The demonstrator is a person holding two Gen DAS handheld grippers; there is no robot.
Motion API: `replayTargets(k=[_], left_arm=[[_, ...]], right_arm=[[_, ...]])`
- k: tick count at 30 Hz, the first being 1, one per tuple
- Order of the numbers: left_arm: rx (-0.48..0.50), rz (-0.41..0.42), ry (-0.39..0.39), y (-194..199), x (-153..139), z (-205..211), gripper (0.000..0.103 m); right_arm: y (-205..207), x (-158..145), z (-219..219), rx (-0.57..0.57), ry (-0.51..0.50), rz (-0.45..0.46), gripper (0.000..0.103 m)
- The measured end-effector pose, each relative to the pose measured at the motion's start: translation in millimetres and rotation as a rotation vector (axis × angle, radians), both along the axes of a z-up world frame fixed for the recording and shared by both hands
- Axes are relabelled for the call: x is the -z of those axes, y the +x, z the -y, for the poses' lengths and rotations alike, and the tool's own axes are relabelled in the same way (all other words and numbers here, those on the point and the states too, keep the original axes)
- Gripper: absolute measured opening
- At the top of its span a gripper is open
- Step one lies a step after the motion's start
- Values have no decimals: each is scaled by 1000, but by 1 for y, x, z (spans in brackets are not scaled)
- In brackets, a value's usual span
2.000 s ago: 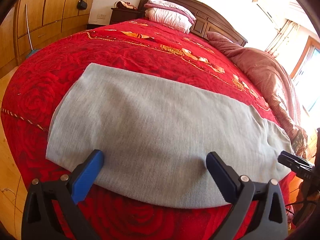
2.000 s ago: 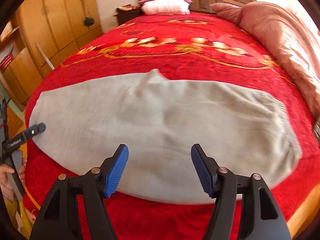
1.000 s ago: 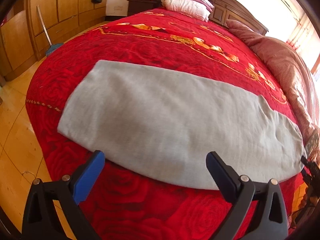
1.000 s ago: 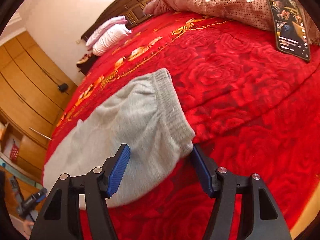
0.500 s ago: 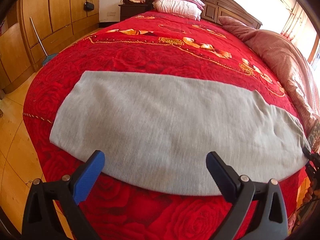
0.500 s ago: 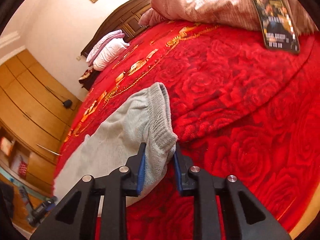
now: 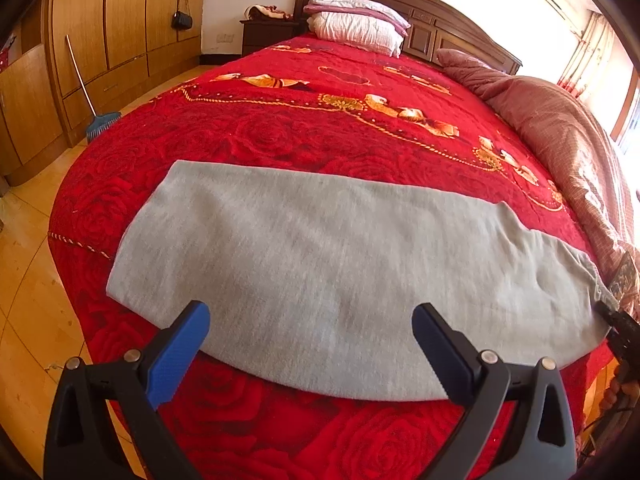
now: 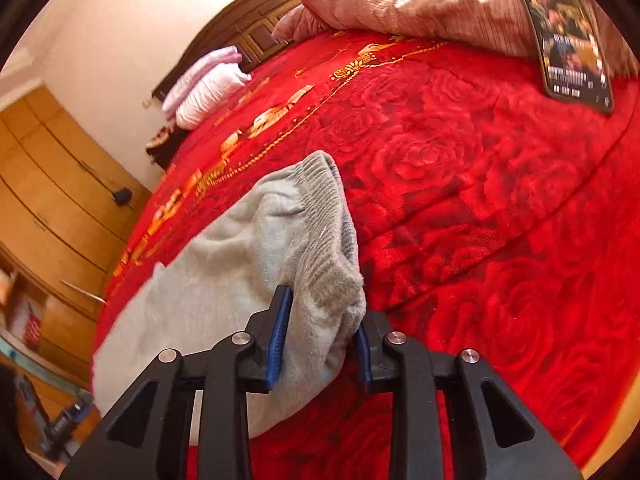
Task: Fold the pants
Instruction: 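Lift the grasped leg end upward with the right tool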
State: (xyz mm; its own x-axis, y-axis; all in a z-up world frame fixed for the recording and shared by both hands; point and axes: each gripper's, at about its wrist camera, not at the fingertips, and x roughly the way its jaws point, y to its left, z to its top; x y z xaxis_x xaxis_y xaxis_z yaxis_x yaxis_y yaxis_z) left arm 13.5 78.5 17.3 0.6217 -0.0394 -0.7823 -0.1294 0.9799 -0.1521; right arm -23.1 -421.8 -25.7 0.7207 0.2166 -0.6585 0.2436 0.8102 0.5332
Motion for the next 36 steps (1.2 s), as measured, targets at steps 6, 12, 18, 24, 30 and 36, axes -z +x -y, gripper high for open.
replayTargets(k=[6, 12, 18, 24, 30, 36], left_arm=[[4, 20, 72, -4, -6, 0, 103], [15, 29, 106, -4, -13, -1, 103], [4, 39, 95, -8, -22, -9, 103], [-15, 36, 115, -14, -34, -22, 103], [-30, 48, 40, -20, -39, -40, 103], [-52, 52, 0, -22, -40, -56, 103]], right_arm=[[-5, -23, -15, -10, -102, 43, 17], [-5, -74, -55, -112, -218, 144, 17], [-2, -108, -105, -236, -265, 209, 17], [7, -119, -157, -361, -293, 213, 17], [12, -120, -203, -472, -306, 214, 17], [22, -118, -249, -568, -306, 200, 17]])
